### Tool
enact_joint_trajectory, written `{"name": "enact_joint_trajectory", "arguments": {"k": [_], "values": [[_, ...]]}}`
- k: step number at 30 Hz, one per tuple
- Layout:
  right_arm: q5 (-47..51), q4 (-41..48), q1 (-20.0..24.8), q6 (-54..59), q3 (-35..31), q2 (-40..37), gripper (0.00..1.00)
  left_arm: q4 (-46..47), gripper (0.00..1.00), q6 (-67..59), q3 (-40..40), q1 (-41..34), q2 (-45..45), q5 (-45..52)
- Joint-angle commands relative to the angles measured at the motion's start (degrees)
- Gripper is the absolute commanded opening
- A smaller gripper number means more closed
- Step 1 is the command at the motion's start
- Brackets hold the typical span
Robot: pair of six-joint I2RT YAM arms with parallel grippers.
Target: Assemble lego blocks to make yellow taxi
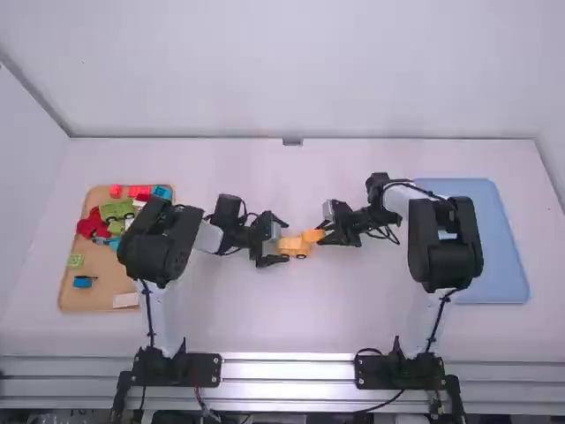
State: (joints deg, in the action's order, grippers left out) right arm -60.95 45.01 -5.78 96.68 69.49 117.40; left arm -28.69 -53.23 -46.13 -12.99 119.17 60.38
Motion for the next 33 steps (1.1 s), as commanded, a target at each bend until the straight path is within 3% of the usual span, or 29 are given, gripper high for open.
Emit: {"name": "enact_joint_trajectory", "arguments": {"k": [1,4,5,9,12,24,33], "values": [[-0.9,0.3,0.1,0.4,1.0,-1.7,0.2,-0.9,0.99,-0.6,-0.5,-1.5,1.6,0.5],[-0.9,-0.3,0.1,-1.5,1.0,-1.7,0.2,-0.6,0.99,-0.6,-1.2,-2.1,2.7,-0.7],[-0.7,-1.7,0.1,-4.2,1.0,-1.7,0.19,-0.2,0.93,-0.6,-1.6,-2.1,3.1,-1.2],[-0.5,-5.6,0.1,-10.9,1.0,-1.7,0.17,-0.3,0.84,-0.6,-1.3,-1.7,3.4,-1.3],[-0.6,-5.8,0.1,-11.3,1.0,-1.7,0.15,-0.3,0.81,-0.6,-1.0,-1.7,3.4,-1.5],[-0.5,-6.0,0.0,-13.0,1.0,-3.5,0.11,-1.7,0.48,-0.1,-1.2,-1.8,3.4,-1.5],[3.5,-8.7,-1.2,-16.7,-0.6,-9.6,0.04,-1.9,0.45,-0.2,-1.2,-1.9,3.4,-1.4]]}}
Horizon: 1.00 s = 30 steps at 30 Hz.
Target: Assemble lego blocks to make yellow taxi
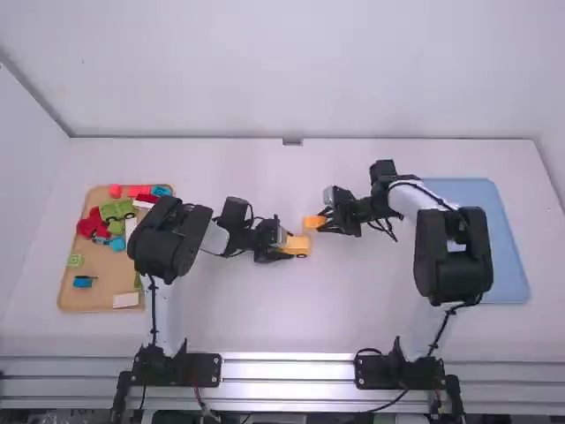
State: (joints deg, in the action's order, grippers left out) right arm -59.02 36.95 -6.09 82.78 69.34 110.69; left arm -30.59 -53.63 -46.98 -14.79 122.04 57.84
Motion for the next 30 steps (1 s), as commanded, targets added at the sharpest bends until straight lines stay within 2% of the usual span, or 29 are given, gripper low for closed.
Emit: {"name": "enact_joint_trajectory", "arguments": {"k": [1,7,16,23,25,30], "values": [[3.3,-2.8,-1.6,-5.1,-1.2,-3.6,0.04,0.1,0.45,0.2,-0.4,-0.1,0.5,1.0],[9.3,-15.3,-5.9,-13.9,-8.2,-5.8,0.02,0.1,0.45,0.2,-0.4,0.1,0.5,1.0],[-1.4,-31.1,-4.8,-15.8,-18.8,-5.7,0.01,-0.3,0.45,0.2,-0.4,0.0,0.5,1.0],[-1.7,-42.9,-6.9,-25.2,-19.7,0.2,0.0,-0.3,0.45,0.2,-0.4,0.0,0.5,1.3],[-4.5,-46.2,-7.0,-27.5,-19.7,2.0,0.0,0.0,0.45,0.2,-0.4,0.0,0.5,1.2],[-7.8,-46.8,-6.4,-27.3,-20.0,2.2,0.0,0.2,0.45,0.2,-0.4,-0.1,0.5,1.2]]}}
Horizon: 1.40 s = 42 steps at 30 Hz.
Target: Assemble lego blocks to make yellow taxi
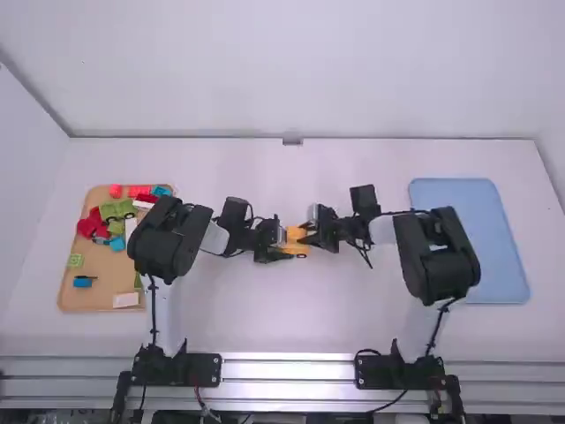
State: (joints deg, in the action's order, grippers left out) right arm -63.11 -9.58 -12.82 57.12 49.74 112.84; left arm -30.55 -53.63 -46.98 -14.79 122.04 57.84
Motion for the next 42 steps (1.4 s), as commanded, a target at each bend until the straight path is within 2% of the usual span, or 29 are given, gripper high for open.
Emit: {"name": "enact_joint_trajectory", "arguments": {"k": [1,8,13,17,20,25,34,42], "values": [[-3.6,-0.3,0.3,-1.6,-0.5,0.1,0.0,0.0,0.45,0.2,-0.4,-0.1,0.5,1.2],[0.5,0.0,-2.3,-1.7,-0.9,0.9,0.0,0.1,0.45,0.2,-0.4,0.3,0.5,1.2],[1.0,3.3,-2.5,-1.6,0.1,1.5,0.0,0.2,0.44,0.2,-0.4,0.0,0.5,1.2],[5.2,4.6,-2.6,-1.6,0.8,1.5,0.0,0.1,0.44,0.2,-0.4,-0.1,0.5,1.2],[6.5,7.0,-2.5,-1.6,2.8,1.5,0.0,0.1,0.46,0.2,-0.4,-0.1,0.5,1.2],[6.6,15.5,-2.6,6.1,5.6,1.8,0.0,0.1,0.43,0.3,-0.4,-0.1,0.5,1.2],[1.2,13.3,-1.6,6.2,5.5,5.3,0.0,0.0,0.42,1.8,-0.4,-0.1,0.5,1.0],[6.2,13.9,-2.7,6.1,5.5,5.8,0.0,0.1,0.41,1.5,-0.4,-0.1,0.5,1.1]]}}
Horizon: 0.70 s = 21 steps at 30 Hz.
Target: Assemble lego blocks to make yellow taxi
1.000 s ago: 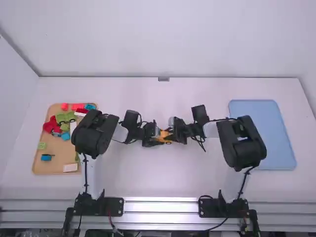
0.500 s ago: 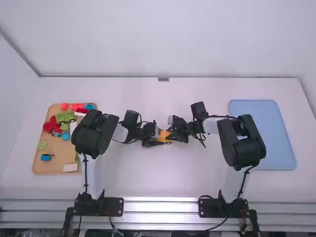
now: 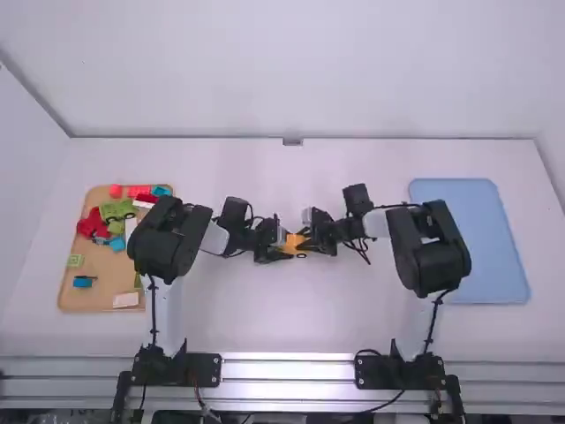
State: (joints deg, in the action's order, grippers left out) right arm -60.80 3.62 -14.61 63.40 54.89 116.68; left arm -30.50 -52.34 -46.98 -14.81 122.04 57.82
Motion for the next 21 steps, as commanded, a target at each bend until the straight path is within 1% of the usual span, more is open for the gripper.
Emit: {"name": "enact_joint_trajectory", "arguments": {"k": [1,4,6,10,12,14,19,21], "values": [[5.2,0.7,-1.5,-0.2,0.3,1.9,0.0,0.0,0.41,0.2,-0.4,-0.1,0.5,1.1],[8.7,1.0,-3.0,-0.5,0.3,1.9,0.0,0.0,0.39,0.2,-0.4,-0.1,0.5,1.3],[9.3,1.0,-3.8,-0.5,0.3,1.9,0.0,0.0,0.39,0.4,-0.4,-0.1,0.5,1.2],[10.5,0.6,-4.2,-1.3,0.3,1.9,0.0,0.0,0.38,0.4,-0.4,-0.1,0.5,1.3],[11.6,-0.5,-3.6,-4.5,0.3,1.9,0.0,0.0,0.38,0.4,-0.4,0.2,0.5,1.2],[10.0,-0.5,-2.9,-3.5,0.3,1.9,0.0,0.1,0.38,0.4,-0.4,0.2,0.5,1.2],[-1.3,0.4,0.9,2.0,0.3,0.5,0.0,-0.2,0.37,0.4,-0.4,-0.1,0.5,1.2],[-2.1,1.5,1.9,2.9,0.3,0.4,0.0,-0.1,0.37,0.4,-0.4,-0.1,0.5,1.2]]}}
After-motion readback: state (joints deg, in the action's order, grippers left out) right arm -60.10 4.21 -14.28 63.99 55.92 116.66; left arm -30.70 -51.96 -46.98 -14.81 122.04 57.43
